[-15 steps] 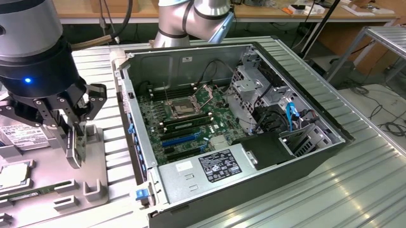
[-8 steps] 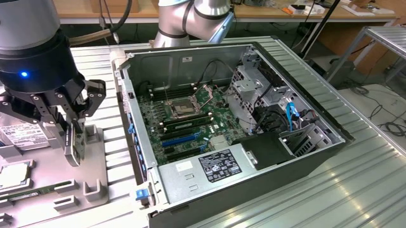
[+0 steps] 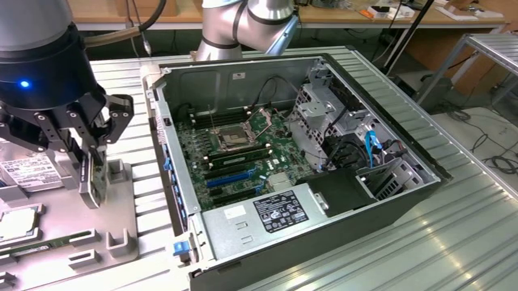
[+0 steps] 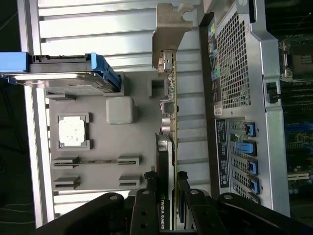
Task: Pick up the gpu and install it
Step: 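Pick up the gpu and move the gpu toward the slot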
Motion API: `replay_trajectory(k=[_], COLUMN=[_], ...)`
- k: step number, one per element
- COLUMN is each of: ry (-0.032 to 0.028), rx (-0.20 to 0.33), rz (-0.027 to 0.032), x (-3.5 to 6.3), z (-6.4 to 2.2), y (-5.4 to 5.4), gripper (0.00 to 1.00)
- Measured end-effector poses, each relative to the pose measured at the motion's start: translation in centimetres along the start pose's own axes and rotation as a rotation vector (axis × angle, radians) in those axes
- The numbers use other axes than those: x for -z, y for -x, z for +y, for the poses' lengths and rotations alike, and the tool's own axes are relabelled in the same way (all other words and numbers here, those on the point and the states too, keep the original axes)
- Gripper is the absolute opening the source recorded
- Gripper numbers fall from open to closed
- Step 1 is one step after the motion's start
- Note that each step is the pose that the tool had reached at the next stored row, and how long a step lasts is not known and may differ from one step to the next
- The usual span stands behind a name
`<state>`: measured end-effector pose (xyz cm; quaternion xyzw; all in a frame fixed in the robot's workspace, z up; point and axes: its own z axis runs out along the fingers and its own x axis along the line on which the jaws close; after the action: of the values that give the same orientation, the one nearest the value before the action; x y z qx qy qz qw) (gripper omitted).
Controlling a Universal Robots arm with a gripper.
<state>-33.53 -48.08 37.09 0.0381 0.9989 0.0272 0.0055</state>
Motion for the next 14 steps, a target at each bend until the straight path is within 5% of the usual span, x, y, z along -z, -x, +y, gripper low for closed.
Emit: replay_trajectory(k=[14], ry=[0.0001], rx=[0.0], rz=[0.0], x=[1.96], z=[0.11], y=[0.0], gripper=[0.27])
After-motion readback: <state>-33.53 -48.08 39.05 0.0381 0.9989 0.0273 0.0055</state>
